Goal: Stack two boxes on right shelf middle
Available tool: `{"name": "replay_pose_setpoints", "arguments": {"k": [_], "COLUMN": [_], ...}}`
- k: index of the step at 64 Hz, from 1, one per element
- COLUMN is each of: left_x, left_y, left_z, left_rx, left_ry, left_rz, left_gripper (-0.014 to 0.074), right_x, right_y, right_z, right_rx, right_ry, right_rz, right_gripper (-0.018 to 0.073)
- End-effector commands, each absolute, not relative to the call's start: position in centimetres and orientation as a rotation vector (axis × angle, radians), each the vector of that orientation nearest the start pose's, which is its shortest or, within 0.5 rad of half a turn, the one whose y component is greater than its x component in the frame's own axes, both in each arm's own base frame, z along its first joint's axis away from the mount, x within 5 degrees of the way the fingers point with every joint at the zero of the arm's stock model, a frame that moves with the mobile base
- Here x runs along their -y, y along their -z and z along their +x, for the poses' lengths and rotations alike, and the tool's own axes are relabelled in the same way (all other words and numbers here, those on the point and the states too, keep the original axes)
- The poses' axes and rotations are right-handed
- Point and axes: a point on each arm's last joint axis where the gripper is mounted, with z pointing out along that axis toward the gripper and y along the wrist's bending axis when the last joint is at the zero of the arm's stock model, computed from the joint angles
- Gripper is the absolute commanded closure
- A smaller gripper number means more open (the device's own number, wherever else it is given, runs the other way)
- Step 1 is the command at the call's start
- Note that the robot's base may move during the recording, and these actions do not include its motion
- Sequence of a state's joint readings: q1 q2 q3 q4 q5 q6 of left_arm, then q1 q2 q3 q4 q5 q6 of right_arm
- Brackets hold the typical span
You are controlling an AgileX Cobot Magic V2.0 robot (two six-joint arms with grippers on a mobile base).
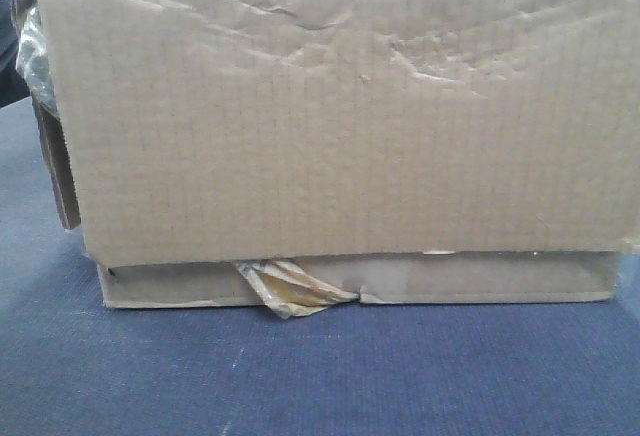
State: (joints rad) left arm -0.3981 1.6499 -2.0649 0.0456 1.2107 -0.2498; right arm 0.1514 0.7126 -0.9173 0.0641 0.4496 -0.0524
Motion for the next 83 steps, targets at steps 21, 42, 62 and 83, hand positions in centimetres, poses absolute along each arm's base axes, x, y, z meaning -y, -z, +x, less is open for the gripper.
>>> {"name": "replay_pose_setpoints", "arguments": {"k": [21, 42, 62, 83], "left_x": [16.2, 16.4, 16.8, 13.8], "left_y": [-41.3, -41.0, -44.7, -51.8], "left_z": [36.7, 36.8, 35.7, 32.0], "left_rx": [-2.474, -2.488, -2.392, -2.136], "left_ry": [0.258, 0.280, 0.441, 0.329], "left_rz": [0.134, 0.134, 0.132, 0.185], "left_gripper": [0.0708, 0.0524, 0.0001, -0.0003], "right_x": [-2.3, -2.3, -2.3, -2.5], "right_y": [-41.9, -41.9, -41.9, -42.9], "right_z": [13.4, 13.4, 13.4, 14.0], "right_rx": [-1.710, -1.710, -1.710, -1.760], "right_ry": [-0.139, -0.140, -0.140, -0.139], "right_rz": [-0.148, -0.149, -0.149, -0.157], "right_gripper": [-0.0010, -0.0010, -0.0010, -0.0010]}}
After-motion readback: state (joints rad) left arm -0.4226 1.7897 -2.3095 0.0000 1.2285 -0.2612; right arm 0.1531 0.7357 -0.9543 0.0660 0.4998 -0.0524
